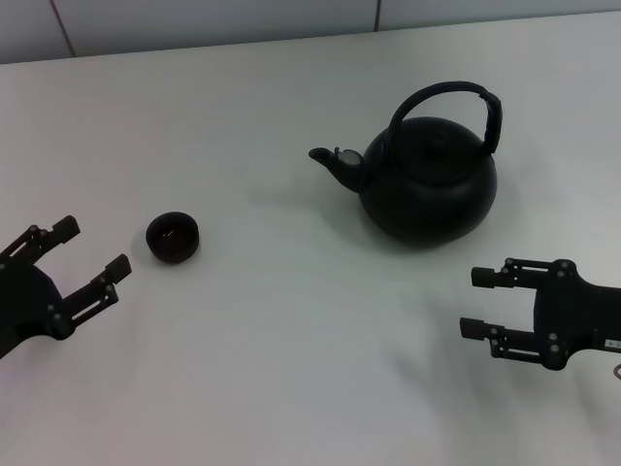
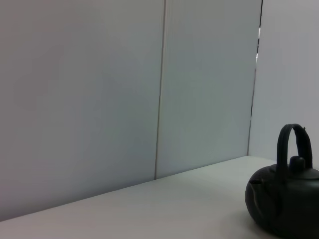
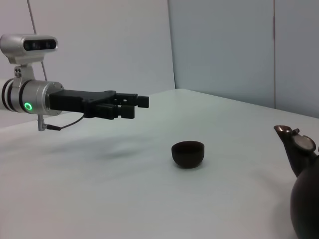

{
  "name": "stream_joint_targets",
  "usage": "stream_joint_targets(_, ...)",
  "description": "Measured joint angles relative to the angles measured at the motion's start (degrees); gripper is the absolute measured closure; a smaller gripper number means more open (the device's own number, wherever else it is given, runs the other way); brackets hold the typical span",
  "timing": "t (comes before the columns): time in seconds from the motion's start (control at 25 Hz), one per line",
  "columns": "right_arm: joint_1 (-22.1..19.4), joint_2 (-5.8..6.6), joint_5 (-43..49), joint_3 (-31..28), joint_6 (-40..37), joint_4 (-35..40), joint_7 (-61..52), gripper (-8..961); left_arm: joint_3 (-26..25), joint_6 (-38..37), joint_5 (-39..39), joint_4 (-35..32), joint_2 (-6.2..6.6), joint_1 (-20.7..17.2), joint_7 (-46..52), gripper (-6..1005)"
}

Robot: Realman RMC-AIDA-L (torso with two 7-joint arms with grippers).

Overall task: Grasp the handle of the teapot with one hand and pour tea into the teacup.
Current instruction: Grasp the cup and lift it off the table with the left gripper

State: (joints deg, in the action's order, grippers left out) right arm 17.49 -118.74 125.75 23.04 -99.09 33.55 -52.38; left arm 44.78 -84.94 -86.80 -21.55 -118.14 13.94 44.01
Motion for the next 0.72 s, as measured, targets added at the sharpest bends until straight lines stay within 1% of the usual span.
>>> stream_joint_targets(0.24, 0.3, 0.00, 0.0, 0.0, 0.0, 0.0, 0.0, 321, 0.8, 1.7, -0.3, 0.2, -0.14, 0.6, -1.5, 229)
stream_joint_targets(0.32, 0.3, 0.00, 0.0, 0.1, 0.0, 0.0, 0.0, 321, 3.0, 6.1, -0.7, 0.3, -0.27, 0.9, -3.8, 231)
stream_joint_targets(0.4, 0.3, 0.00, 0.0, 0.0, 0.0, 0.0, 0.0, 321, 3.0, 6.1, -0.7, 0.3, -0.27, 0.9, -3.8, 233)
stream_joint_targets(0.48, 0.3, 0.00, 0.0, -0.1, 0.0, 0.0, 0.0, 321, 5.2, 10.6, -0.5, 0.7, -0.39, 1.1, -4.6, 235)
stream_joint_targets(0.72, 0.2, 0.00, 0.0, -0.3, 0.0, 0.0, 0.0, 321, 5.3, 11.0, -0.4, 1.6, -0.53, 2.4, -4.7, 242)
